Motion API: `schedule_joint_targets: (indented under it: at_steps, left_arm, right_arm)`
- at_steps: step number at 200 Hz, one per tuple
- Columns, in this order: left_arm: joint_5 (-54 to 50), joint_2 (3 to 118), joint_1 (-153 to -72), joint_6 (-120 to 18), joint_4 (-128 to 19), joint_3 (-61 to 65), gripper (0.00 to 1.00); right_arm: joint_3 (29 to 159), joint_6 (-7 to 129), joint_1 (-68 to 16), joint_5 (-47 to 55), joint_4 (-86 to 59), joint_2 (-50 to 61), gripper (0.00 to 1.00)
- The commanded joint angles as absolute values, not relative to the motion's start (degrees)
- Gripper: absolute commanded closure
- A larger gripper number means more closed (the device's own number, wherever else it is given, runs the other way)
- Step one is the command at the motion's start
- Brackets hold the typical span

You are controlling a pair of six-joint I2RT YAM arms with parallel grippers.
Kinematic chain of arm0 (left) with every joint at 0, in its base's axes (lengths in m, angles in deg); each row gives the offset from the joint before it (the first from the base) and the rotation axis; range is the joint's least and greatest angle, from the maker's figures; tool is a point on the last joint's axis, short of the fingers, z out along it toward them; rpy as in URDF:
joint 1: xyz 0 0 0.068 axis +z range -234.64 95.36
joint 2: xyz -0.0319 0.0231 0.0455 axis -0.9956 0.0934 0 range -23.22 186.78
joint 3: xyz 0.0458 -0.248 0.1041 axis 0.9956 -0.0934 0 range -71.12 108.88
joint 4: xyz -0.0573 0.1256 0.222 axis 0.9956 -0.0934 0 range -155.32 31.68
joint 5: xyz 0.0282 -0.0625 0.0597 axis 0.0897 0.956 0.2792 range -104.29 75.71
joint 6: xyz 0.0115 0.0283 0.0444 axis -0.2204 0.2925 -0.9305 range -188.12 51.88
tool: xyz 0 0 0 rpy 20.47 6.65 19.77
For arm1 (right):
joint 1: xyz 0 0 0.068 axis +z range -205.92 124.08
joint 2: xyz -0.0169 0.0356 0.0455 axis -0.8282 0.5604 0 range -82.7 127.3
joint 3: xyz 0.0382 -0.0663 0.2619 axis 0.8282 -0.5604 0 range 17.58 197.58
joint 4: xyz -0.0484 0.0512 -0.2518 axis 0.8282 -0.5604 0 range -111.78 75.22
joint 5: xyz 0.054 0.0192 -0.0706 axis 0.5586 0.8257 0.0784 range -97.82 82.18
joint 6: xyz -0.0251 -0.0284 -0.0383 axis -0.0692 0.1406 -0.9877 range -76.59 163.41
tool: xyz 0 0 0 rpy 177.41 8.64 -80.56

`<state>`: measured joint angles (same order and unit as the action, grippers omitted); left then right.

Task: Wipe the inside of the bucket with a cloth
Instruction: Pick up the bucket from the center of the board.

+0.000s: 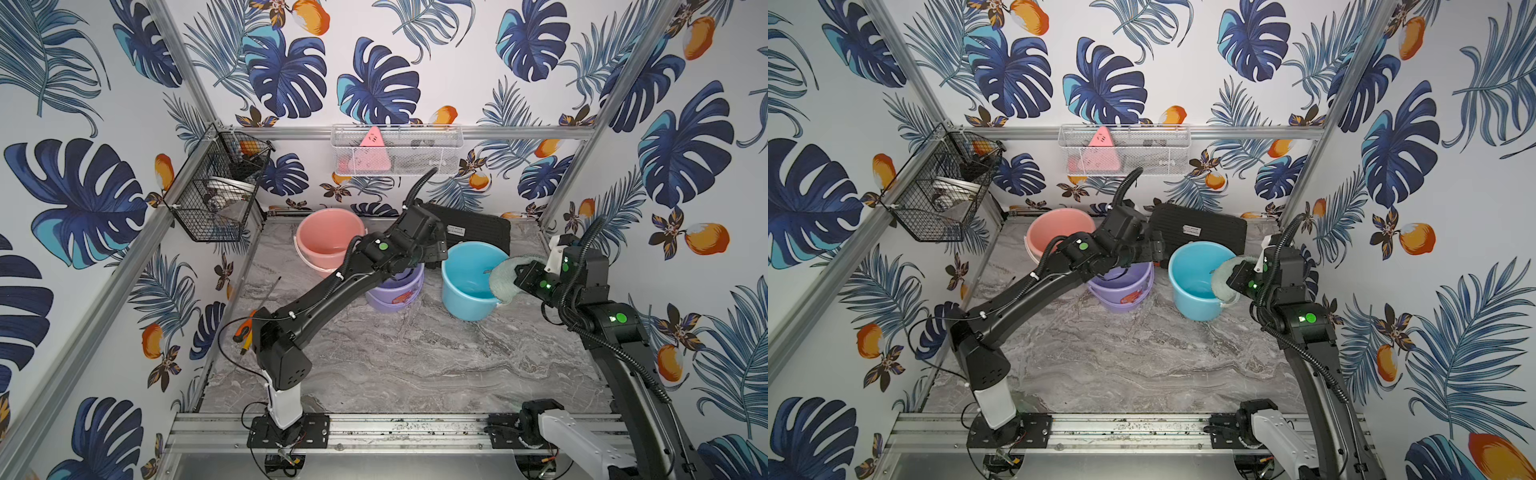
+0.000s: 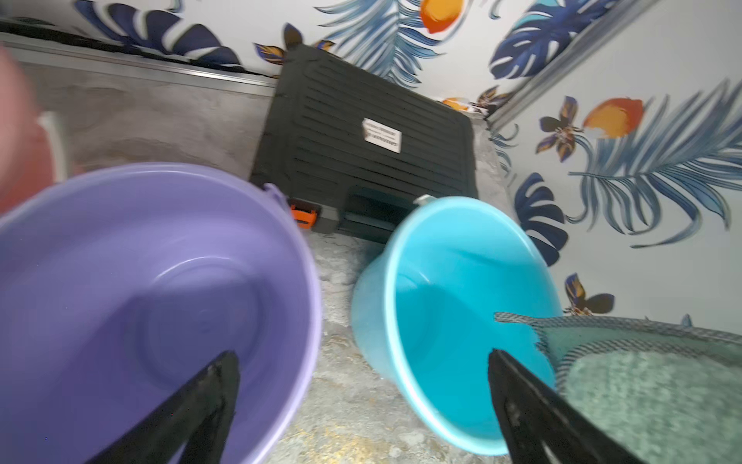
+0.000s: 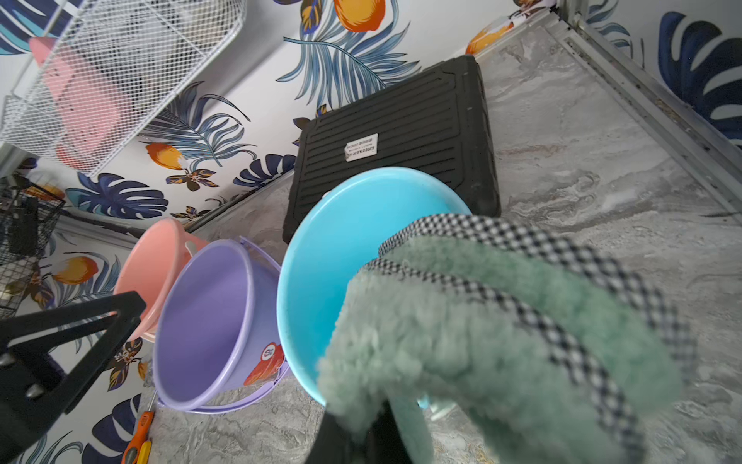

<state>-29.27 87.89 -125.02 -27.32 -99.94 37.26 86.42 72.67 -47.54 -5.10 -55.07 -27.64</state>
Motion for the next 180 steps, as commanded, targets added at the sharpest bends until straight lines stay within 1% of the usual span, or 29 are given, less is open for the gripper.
schedule_joint_targets:
  at_steps: [1,18,53,69,79,104,118,143,163,180]
  left_arm:
    - [-30.4,84.29,-120.82,-25.75,-101.14,31.77,0.01]
    - [-28.09,81.97,-116.79,-26.21,-100.54,27.32,0.01]
    - [-25.52,79.87,-110.43,-27.53,-101.45,21.94,0.01]
    - [-24.3,79.62,-108.17,-27.34,-101.59,20.3,0.01]
    - [-23.68,79.61,-107.08,-27.05,-101.74,19.37,0.02]
    - [-21.08,79.49,-105.17,-26.99,-100.04,16.28,0.09]
    - [-21.05,80.01,-105.03,-26.81,-99.56,15.42,0.12]
    - [-19.85,82.34,-104.92,-26.86,-99.11,15.47,0.23]
    - [-18.4,83.99,-104.84,-26.65,-98.49,15.9,0.29]
    - [-18.07,84.91,-104.78,-26.3,-98.26,16.22,0.4]
  right_arm:
    - [89.07,71.35,-45.68,-3.06,-51.92,-25.39,1.0]
    - [92.71,71.03,-42.43,-3.5,-52.15,-21.58,1.0]
    - [97.9,70.8,-31.43,-10.45,-50.76,-15.28,1.0]
    - [99.48,71.35,-30.17,-9.88,-49.64,-12.66,1.0]
    - [100.5,71.53,-27.55,-9.92,-49.24,-11.19,1.0]
    - [102.16,71.84,-24.03,-10.56,-48.63,-8.3,1.0]
    - [102.49,72.04,-22.37,-10.91,-48.15,-7.28,1.0]
    - [102.22,72.59,-19.97,-11.37,-47.23,-6.21,1.0]
    - [102.43,72.59,-18.47,-11.81,-47.26,-5.25,1.0]
    - [102.78,72.4,-17.63,-11.91,-47.38,-4.48,1.0]
